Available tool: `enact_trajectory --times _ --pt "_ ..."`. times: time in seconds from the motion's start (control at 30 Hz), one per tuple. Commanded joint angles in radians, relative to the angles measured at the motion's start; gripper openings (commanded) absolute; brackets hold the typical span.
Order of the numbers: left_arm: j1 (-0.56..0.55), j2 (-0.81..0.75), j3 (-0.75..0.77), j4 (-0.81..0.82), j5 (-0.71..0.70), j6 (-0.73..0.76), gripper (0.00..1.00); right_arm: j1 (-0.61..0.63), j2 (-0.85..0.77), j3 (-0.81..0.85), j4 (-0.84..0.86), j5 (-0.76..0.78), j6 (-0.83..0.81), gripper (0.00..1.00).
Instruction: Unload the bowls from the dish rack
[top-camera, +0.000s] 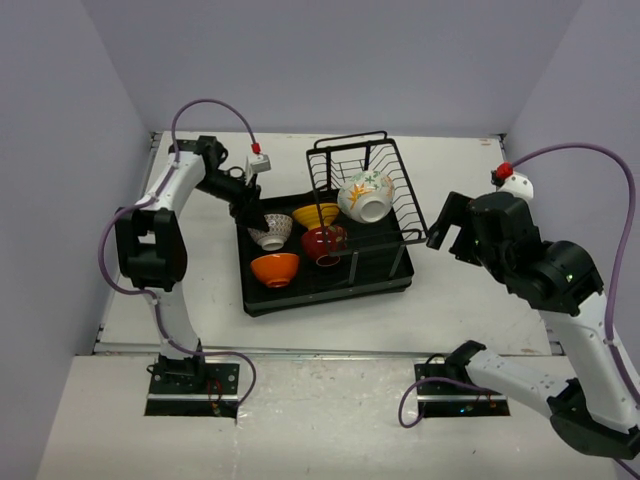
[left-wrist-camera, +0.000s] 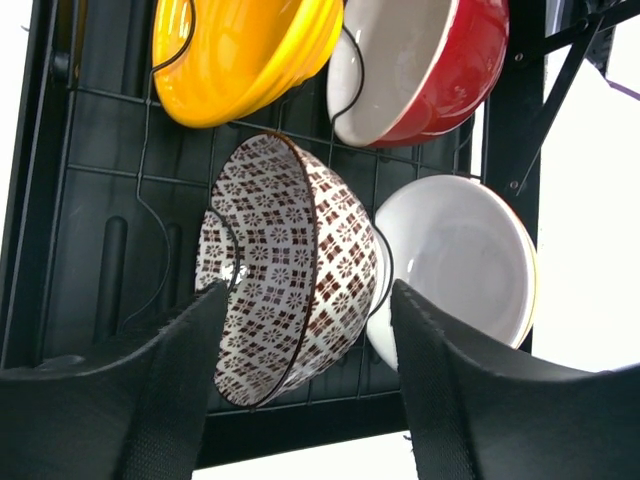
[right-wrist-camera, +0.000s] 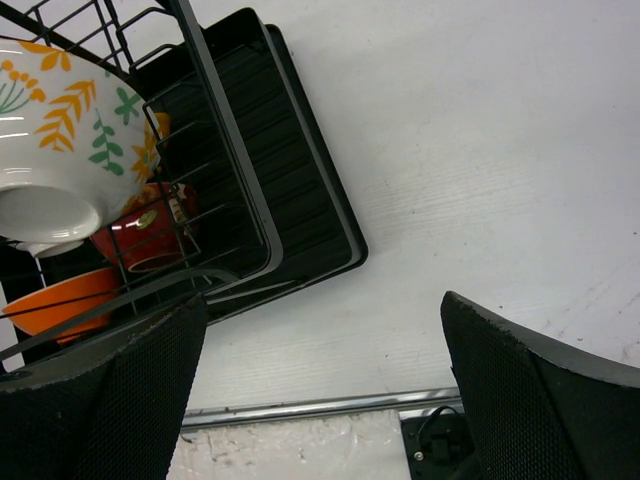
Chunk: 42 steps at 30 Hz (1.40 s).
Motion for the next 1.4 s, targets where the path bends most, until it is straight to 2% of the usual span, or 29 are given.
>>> enact_trajectory --times 0.0,0.53,0.67,0.7,0.77,0.83,0.97,1.03,1.1,1.37 --pt "-0.014 0.008 0.013 -0.017 0.043 0.031 0.64 0.000 0.004 -0.004 -0.007 0.008 0.023 0.99" --pt "-0.040 0.025 -0.044 -0.015 0.083 0.052 0.52 0.000 0.018 0.014 -0.037 0.008 0.043 0.99" --pt "-0.042 0.028 -0.061 -0.015 0.084 0.065 0.45 0.000 0.020 0.013 -0.053 0.008 0.057 0.99" --pt "-0.042 0.034 -0.062 -0.015 0.086 0.065 0.38 0.000 0.020 0.008 -0.053 0.007 0.060 0.99" --pt "-0.042 0.040 -0.064 -0.015 0.091 0.063 0.30 0.000 0.020 -0.001 -0.053 0.001 0.069 0.99" --pt "-0.042 0.043 -0.067 -0.015 0.095 0.072 0.29 0.001 0.024 -0.006 -0.054 -0.008 0.076 0.99" --pt "-0.042 0.052 -0.065 -0.015 0.118 0.066 0.13 0.001 0.041 -0.003 -0.059 -0.027 0.081 0.99" --pt "-0.042 0.052 -0.058 -0.015 0.132 0.065 0.11 0.003 0.052 0.007 -0.065 -0.027 0.080 0.99" --pt "-0.042 0.054 -0.048 -0.015 0.147 0.057 0.00 0.005 0.069 0.028 -0.076 -0.019 0.075 0.99" --pt "-0.037 0.059 -0.018 -0.015 0.199 0.045 0.00 0.009 0.098 0.062 -0.083 -0.013 0.064 0.99"
